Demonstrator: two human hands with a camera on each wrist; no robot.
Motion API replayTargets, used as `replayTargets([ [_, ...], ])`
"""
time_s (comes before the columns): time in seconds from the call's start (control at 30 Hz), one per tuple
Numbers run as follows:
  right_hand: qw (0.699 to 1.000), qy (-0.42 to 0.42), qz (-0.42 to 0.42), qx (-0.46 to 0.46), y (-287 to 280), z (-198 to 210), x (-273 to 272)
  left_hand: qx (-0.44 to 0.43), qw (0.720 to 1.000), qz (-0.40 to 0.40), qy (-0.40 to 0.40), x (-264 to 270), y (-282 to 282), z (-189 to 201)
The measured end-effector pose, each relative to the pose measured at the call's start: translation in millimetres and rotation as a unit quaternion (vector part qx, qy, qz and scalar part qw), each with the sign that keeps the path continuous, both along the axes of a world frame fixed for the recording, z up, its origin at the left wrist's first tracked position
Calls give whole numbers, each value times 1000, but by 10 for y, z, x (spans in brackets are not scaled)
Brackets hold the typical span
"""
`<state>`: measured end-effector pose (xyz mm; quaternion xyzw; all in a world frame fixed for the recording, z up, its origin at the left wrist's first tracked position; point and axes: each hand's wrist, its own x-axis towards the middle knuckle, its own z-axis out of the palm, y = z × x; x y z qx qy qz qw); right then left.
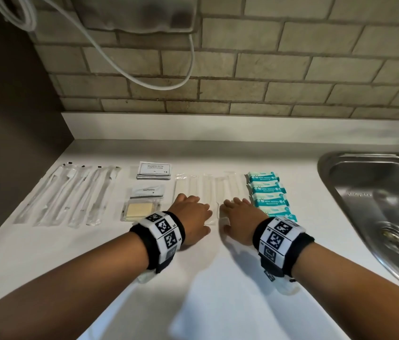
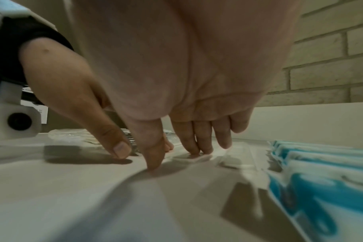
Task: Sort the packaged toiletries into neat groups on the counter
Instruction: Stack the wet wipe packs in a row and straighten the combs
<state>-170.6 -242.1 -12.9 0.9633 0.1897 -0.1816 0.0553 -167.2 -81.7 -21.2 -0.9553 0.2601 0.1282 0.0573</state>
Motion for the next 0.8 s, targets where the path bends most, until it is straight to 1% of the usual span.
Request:
replayTargets([
  [0.13, 1000, 0, 10, 8, -42, -4, -10, 1, 1000, 10, 6, -27, -24, 20],
  [0.2, 1000, -14, 10, 9, -84, 10, -3, -22, 1000, 22, -5, -11, -44, 27],
  [0.3, 999, -50, -14, 2, -181, 65, 77, -56, 998, 18, -26, 20, -145, 49],
  [0.37, 998, -48, -26, -37, -218, 71, 141, -58, 998, 8, -25, 36, -231, 48],
  [0.43, 996, -26, -35, -83, -230, 39, 180, -47, 999, 4, -15, 49, -310, 20],
  [0.5, 994, -4, -44, -99, -227, -6, 189, -37, 999, 5, -6, 53, -358, -10],
  [0.73, 997, -19, -17, -74, -272, -22, 128, -48, 999, 8, -11, 41, -393, -30],
  [0.8, 998, -26, -17, -53, -306, 2, 137, -61, 998, 10, -12, 37, -387, -33],
])
